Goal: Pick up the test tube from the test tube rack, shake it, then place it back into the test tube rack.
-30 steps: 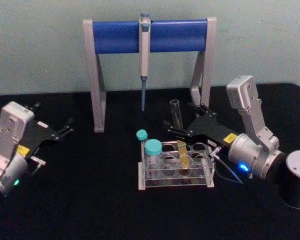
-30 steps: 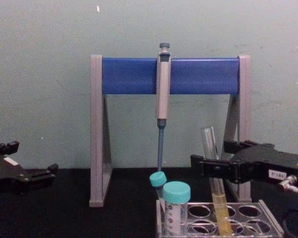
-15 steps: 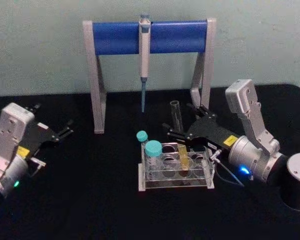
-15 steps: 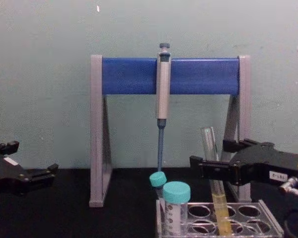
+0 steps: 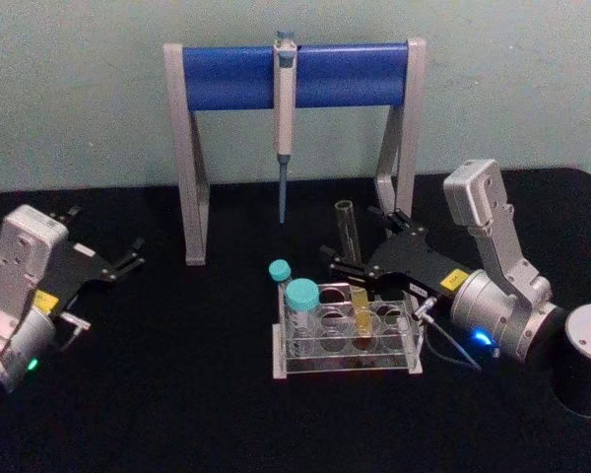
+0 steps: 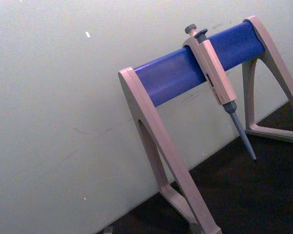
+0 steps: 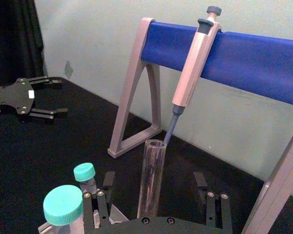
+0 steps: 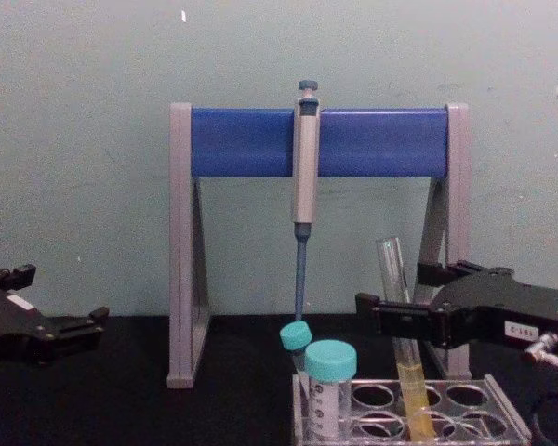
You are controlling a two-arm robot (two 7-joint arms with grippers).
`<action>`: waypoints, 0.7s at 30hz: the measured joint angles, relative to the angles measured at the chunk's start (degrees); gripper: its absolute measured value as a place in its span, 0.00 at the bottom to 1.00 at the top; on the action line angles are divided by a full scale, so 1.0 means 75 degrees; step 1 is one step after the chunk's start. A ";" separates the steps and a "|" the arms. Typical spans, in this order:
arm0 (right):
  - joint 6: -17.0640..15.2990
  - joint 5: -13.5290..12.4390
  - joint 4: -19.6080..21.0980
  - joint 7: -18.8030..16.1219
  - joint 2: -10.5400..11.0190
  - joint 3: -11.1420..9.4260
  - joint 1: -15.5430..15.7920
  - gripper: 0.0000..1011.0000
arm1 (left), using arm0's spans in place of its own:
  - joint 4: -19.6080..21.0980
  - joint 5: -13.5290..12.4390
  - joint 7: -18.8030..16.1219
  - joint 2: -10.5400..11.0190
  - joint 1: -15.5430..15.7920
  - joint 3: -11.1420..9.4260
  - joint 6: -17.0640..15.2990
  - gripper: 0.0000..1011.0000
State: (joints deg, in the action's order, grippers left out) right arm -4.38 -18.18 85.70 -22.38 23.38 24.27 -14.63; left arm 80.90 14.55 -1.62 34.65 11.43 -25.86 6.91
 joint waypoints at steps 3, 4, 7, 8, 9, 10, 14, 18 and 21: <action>0.0002 0.0001 0.0000 0.0003 0.0002 0.0003 -0.0003 0.95 | 0.0000 0.0000 0.0000 0.0000 0.0000 0.0000 0.0000 0.99; 0.0002 0.0001 0.0000 0.0004 0.0002 0.0003 -0.0003 0.95 | -0.0001 0.0000 0.0000 0.0000 0.0000 0.0000 0.0000 0.99; 0.0003 0.0001 0.0001 0.0006 0.0005 0.0005 -0.0004 0.89 | 0.0000 0.0000 0.0000 0.0000 0.0000 0.0000 0.0000 0.99; 0.0004 0.0001 0.0001 0.0007 0.0005 0.0006 -0.0005 0.86 | 0.0000 0.0000 0.0000 0.0000 0.0000 0.0000 0.0000 0.99; 0.0005 0.0001 0.0001 0.0008 0.0007 0.0007 -0.0004 0.83 | 0.0000 0.0000 0.0000 0.0000 0.0000 0.0000 0.0000 0.99; 0.0005 0.0001 0.0001 0.0008 0.0007 0.0008 -0.0005 0.79 | 0.0000 0.0000 0.0000 0.0000 0.0000 0.0000 0.0000 0.99; 0.0007 0.0001 0.0001 0.0012 0.0010 0.0011 -0.0005 0.69 | -0.0001 0.0000 0.0000 0.0000 0.0000 0.0000 0.0000 0.99; 0.0009 0.0001 0.0001 0.0015 0.0010 0.0013 -0.0005 0.55 | -0.0001 0.0000 0.0000 0.0000 0.0000 0.0000 0.0000 0.99; 0.0010 0.0001 0.0001 0.0015 0.0010 0.0013 -0.0004 0.47 | -0.0001 0.0000 0.0000 0.0000 0.0000 0.0000 0.0000 0.99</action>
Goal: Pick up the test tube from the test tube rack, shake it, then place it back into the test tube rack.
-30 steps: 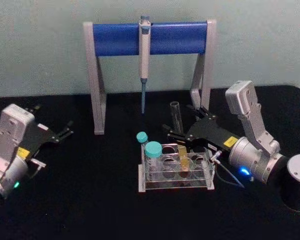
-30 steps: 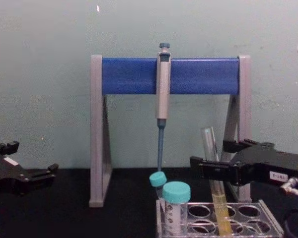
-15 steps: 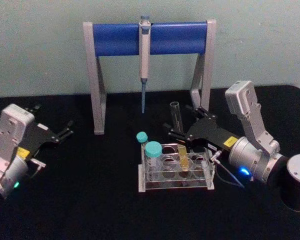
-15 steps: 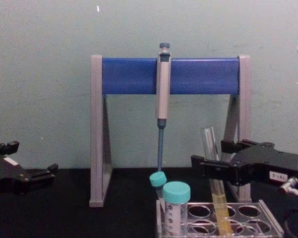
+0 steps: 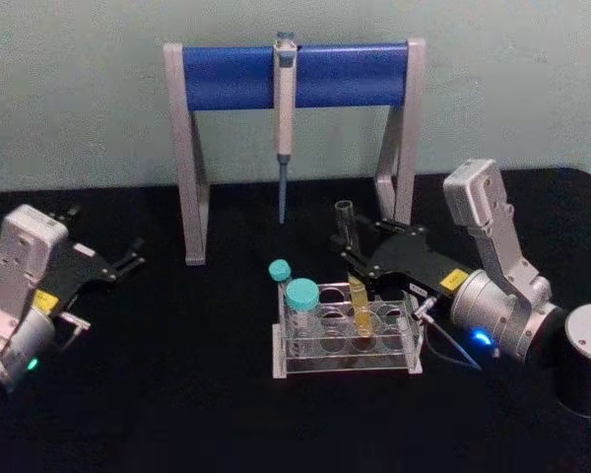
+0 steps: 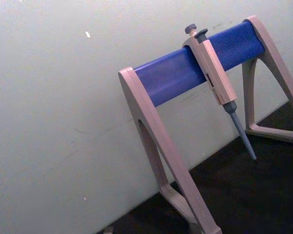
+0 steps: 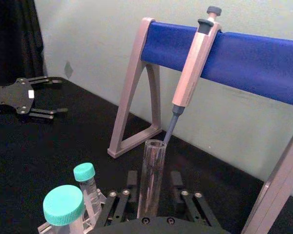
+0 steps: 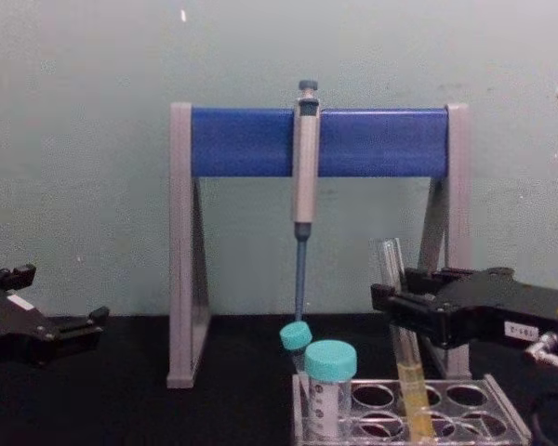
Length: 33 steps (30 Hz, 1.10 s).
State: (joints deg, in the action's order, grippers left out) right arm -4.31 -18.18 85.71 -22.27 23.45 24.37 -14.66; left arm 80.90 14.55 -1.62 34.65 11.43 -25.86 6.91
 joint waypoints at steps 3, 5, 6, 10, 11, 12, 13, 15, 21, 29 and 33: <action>0.0001 0.0000 0.0000 0.0000 0.0000 0.0000 0.0000 0.38 | 0.0000 0.0000 0.0000 0.0000 0.0000 0.0000 0.0000 0.99; 0.0000 0.0000 0.0000 0.0000 0.0000 0.0000 0.0000 0.29 | 0.0000 0.0000 0.0000 0.0000 0.0000 0.0000 0.0000 0.99; 0.0000 0.0000 0.0000 0.0000 0.0000 0.0000 0.0000 0.27 | 0.0000 0.0000 0.0000 0.0000 0.0000 0.0000 0.0000 0.99; 0.0002 -0.0001 0.0002 0.0000 0.0000 0.0001 0.0000 0.23 | 0.0000 0.0000 0.0000 0.0000 0.0000 0.0000 0.0000 0.99; 0.0001 -0.0001 0.0001 -0.0001 0.0000 0.0001 0.0000 0.23 | 0.0001 0.0000 0.0000 0.0000 0.0000 0.0000 0.0000 0.99; 0.0001 -0.0001 0.0002 0.0000 0.0000 0.0001 -0.0001 0.23 | 0.0001 0.0000 0.0000 0.0000 0.0000 0.0000 0.0000 0.99; 0.0002 -0.0001 0.0002 0.0000 0.0000 0.0001 0.0000 0.23 | 0.0001 0.0000 0.0000 0.0000 0.0000 0.0000 0.0000 0.99; 0.0002 -0.0001 0.0002 -0.0001 0.0000 0.0001 -0.0001 0.23 | 0.0000 0.0000 0.0000 0.0000 0.0000 0.0000 0.0000 0.99; 0.0002 -0.0001 0.0002 0.0000 0.0000 0.0000 0.0000 0.23 | 0.0000 0.0000 0.0000 0.0000 0.0000 0.0000 0.0000 0.99; 0.0261 -0.0150 0.0134 -0.0178 -0.0015 -0.0237 0.0145 0.23 | 0.0001 0.0000 0.0000 0.0000 0.0000 0.0000 0.0000 0.99; 0.0369 -0.0379 0.0335 -0.0307 0.0013 -0.0405 0.0247 0.23 | 0.0000 0.0000 0.0000 0.0000 0.0000 0.0000 0.0000 0.99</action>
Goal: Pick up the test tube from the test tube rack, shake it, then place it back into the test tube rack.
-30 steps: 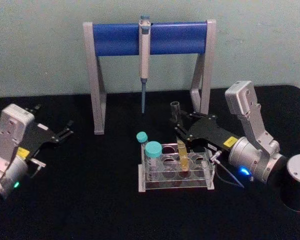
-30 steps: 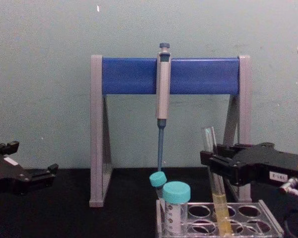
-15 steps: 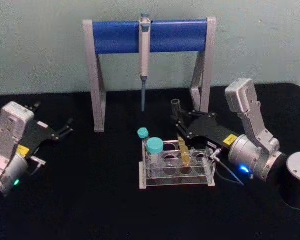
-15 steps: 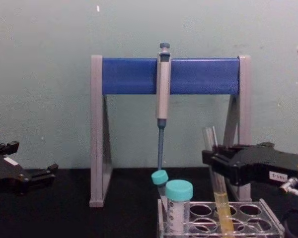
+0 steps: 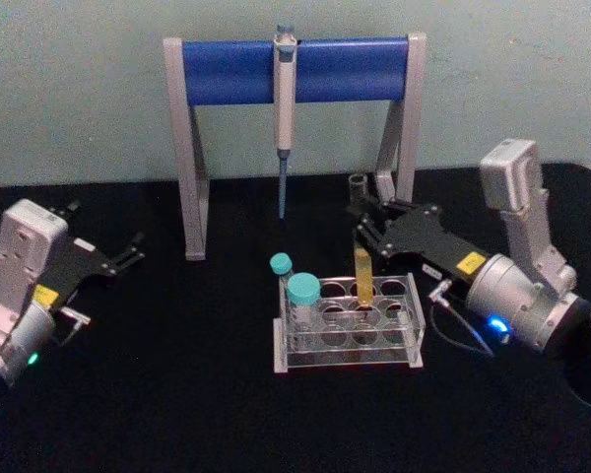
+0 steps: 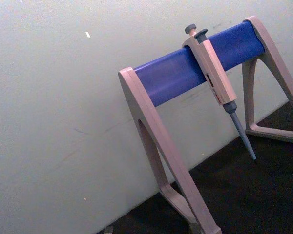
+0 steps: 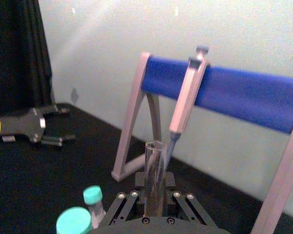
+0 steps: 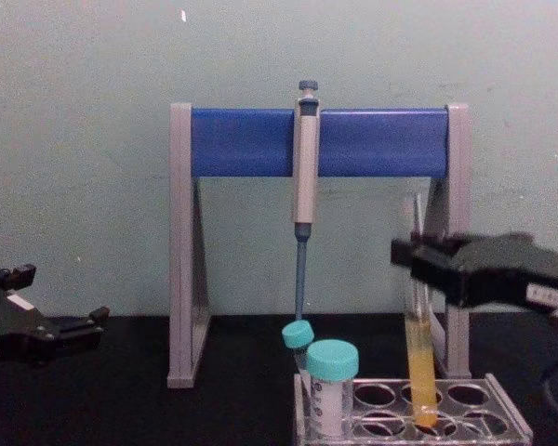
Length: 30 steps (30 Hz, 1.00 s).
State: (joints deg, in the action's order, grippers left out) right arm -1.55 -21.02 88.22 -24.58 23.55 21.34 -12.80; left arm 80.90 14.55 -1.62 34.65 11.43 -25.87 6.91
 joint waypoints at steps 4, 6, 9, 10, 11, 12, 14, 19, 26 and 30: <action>0.0198 -0.0293 0.0272 -0.0128 0.0061 -0.0202 0.0121 0.23 | 0.0000 0.0000 0.0000 0.0000 0.0000 0.0000 0.0000 0.99; 0.0320 -0.0390 0.0360 -0.0177 0.0079 -0.0267 0.0166 0.23 | 0.0000 0.0000 0.0000 0.0000 0.0000 0.0000 0.0000 0.99; 0.0701 -0.0562 0.0479 -0.0292 0.0097 -0.0393 0.0247 0.23 | 0.0000 0.0000 0.0000 0.0000 0.0001 0.0000 0.0000 0.99; 0.0820 -0.0593 0.0497 -0.0315 0.0097 -0.0427 0.0271 0.23 | 0.0000 0.0000 0.0000 0.0000 0.0000 0.0000 0.0000 0.99; 0.1112 -0.0641 0.0510 -0.0357 0.0084 -0.0496 0.0317 0.23 | 0.0000 0.0000 0.0000 0.0000 0.0000 0.0000 0.0000 0.99; 0.1270 -0.0655 0.0511 -0.0371 0.0073 -0.0524 0.0338 0.23 | 0.0000 0.0000 0.0000 0.0000 0.0000 0.0001 0.0000 0.99; 0.1667 -0.0666 0.0497 -0.0395 0.0023 -0.0605 0.0399 0.23 | 0.0000 0.0000 0.0000 0.0000 0.0000 0.0000 0.0000 0.99; 0.2123 -0.0546 0.0435 -0.0350 -0.0065 -0.0701 0.0477 0.23 | 0.0000 0.0000 0.0000 0.0000 0.0001 0.0000 0.0000 0.99; 0.2313 -0.0359 0.0385 -0.0300 -0.0161 -0.0782 0.0519 0.23 | 0.0000 0.0000 0.0000 0.0000 0.0000 0.0000 0.0000 0.99; 0.2343 -0.0333 0.0362 -0.0313 -0.0191 -0.0813 0.0518 0.23 | 0.0000 0.0000 0.0000 0.0000 0.0000 0.0000 0.0000 0.99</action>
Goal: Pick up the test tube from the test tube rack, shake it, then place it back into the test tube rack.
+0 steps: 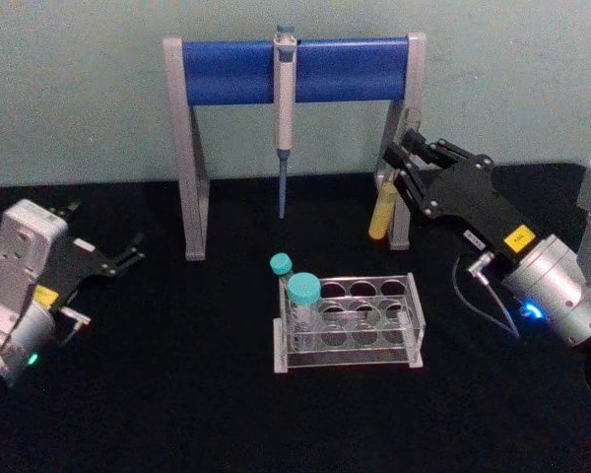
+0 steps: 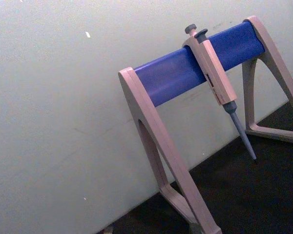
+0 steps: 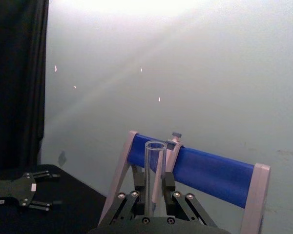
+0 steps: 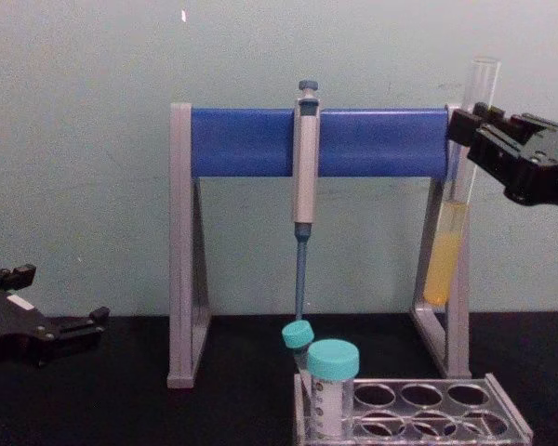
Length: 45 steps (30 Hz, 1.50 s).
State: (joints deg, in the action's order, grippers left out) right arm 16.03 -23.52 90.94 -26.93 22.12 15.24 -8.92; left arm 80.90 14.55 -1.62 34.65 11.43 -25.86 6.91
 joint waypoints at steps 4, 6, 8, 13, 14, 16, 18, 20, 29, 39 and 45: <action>0.0019 0.0006 0.0000 -0.0028 -0.0018 -0.0022 0.0015 0.23 | 0.0000 0.0000 0.0000 0.0000 0.0000 0.0000 0.0000 0.99; 0.0034 0.0007 -0.0004 -0.0051 -0.0029 -0.0027 0.0016 0.23 | 0.0000 0.0000 -0.0001 0.0000 0.0000 -0.0001 0.0000 0.99; 0.0047 0.0007 -0.0012 -0.0072 -0.0033 -0.0028 0.0017 0.23 | 0.0000 0.0000 0.0000 0.0000 0.0000 0.0000 0.0000 0.99; 0.0071 -0.0022 -0.0043 -0.0197 -0.0038 -0.0014 -0.0014 0.23 | 0.0000 0.0000 0.0000 0.0000 0.0001 0.0000 0.0000 0.99; 0.0071 -0.0041 -0.0045 -0.0229 -0.0032 -0.0008 -0.0022 0.23 | 0.0000 0.0000 0.0000 0.0000 0.0001 0.0000 0.0000 0.99; 0.0069 -0.0148 -0.0055 -0.0365 -0.0002 0.0011 -0.0047 0.23 | 0.0000 0.0000 0.0000 0.0000 0.0001 0.0000 0.0000 0.99; 0.0042 -0.0323 -0.0063 -0.0557 0.0053 0.0031 -0.0076 0.23 | 0.0000 0.0000 0.0000 0.0000 0.0000 0.0000 0.0000 0.99; -0.0009 -0.0499 -0.0068 -0.0746 0.0118 0.0052 -0.0099 0.23 | 0.0000 0.0000 0.0000 0.0000 0.0001 0.0000 0.0000 0.99; -0.0616 -0.1604 -0.0047 -0.1975 0.0838 0.0158 -0.0224 0.23 | 0.0000 0.0000 0.0000 0.0000 0.0001 0.0000 0.0000 0.99; -0.0550 -0.1179 0.0161 -0.2013 0.1753 0.0143 -0.0145 0.23 | 0.0000 0.0000 0.0000 0.0000 0.0000 0.0000 0.0000 0.99; -0.0301 0.0049 0.0251 -0.0999 0.1862 0.0142 -0.0104 0.23 | 0.0000 0.0000 -0.0001 0.0000 0.0001 0.0000 0.0000 0.99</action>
State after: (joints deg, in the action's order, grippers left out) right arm 13.77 -23.15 92.82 -34.42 36.08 16.31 -9.70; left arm 80.90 14.55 -1.62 34.65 11.43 -25.86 6.91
